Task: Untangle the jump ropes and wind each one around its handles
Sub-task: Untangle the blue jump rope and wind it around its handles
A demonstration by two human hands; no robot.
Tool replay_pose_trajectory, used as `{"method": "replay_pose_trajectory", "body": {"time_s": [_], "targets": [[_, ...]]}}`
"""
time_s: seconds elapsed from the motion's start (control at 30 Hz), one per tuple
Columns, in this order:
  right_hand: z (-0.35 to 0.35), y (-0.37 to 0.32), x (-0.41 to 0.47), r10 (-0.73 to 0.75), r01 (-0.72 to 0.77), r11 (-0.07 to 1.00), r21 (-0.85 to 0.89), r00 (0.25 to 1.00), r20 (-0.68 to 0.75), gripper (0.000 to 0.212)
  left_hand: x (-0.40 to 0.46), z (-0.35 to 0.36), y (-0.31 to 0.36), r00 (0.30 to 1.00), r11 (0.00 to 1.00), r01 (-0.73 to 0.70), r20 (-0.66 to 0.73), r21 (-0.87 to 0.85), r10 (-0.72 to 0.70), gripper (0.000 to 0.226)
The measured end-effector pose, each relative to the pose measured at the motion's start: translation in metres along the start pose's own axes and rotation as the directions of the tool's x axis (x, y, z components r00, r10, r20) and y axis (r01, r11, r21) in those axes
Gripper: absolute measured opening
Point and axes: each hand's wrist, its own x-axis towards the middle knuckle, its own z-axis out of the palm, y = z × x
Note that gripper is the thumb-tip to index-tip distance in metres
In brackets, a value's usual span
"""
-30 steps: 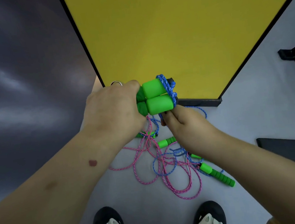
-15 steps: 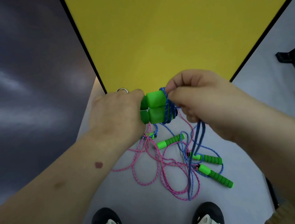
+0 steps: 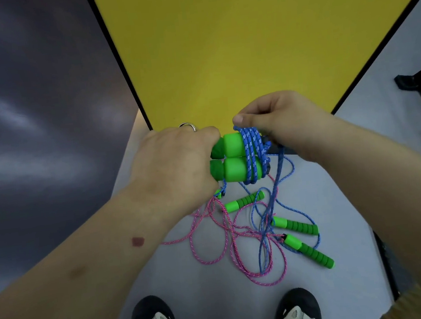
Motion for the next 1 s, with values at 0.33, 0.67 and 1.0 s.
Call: {"method": "replay_pose_trajectory", "body": {"time_s": [0.33, 0.67, 1.0], "targets": [[0.041, 0.04, -0.024, 0.114, -0.093, 0.966, -0.24, 0.99, 0.078, 0.03, 0.002, 0.006, -0.012, 0.994, 0.994, 0.111, -0.011, 0.0, -0.111, 0.033], [0.053, 0.015, -0.072, 0.056, -0.016, 0.924, -0.382, 0.994, 0.094, 0.036, 0.003, 0.011, -0.017, 0.985, 0.985, 0.17, -0.017, 0.03, -0.169, 0.032], [0.021, -0.034, -0.067, 0.056, -0.053, 0.997, -0.056, 0.996, 0.068, 0.014, 0.003, 0.014, -0.01, 0.993, 0.99, 0.114, 0.007, 0.088, -0.115, 0.027]]}}
